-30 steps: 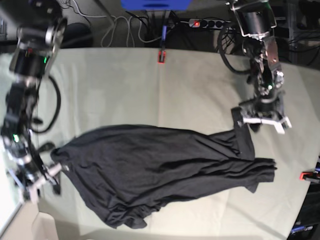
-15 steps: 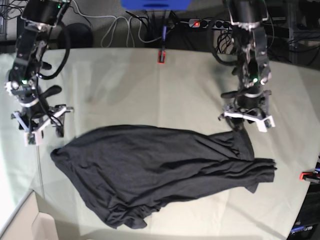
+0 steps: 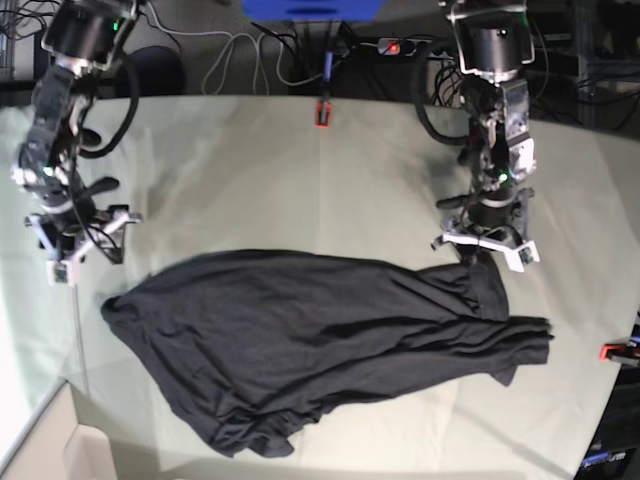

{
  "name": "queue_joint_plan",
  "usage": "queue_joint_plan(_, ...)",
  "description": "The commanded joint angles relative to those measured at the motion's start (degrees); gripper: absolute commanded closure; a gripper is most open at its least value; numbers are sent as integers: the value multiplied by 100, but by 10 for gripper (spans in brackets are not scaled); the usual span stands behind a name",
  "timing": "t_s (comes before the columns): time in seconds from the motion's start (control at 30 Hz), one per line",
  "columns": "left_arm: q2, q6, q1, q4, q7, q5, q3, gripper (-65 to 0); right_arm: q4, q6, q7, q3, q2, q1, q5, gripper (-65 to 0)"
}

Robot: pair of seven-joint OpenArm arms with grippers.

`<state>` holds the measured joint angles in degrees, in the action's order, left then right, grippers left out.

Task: Layout the t-shirt on the table in an organized manner, then fold the t-shirt properly
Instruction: 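Grasp the shirt's two corners with both grippers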

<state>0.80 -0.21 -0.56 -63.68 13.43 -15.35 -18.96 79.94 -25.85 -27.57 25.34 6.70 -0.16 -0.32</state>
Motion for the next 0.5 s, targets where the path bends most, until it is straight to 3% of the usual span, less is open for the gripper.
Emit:
queue_joint_plan(0.0,-31,-10,-1,16,147,-16,10,-270,-148,-4,142,20,205,241,54,-397)
queue_joint_plan(0.17,-128,-10,-98,34,147,37,-34,0,-1581,-4,159,-7,583,1093,54,-397)
queue_joint_plan(0.33,-330,-1,-63,-283,147,-16,-51,0,-3137,-4,819,-16,908,1946,54,-397)
queue_joint_plan(0.47,-418,34,113,-1074,173,-16,-69,0,-3911,-4,1469,-16,978,2342,45,-397)
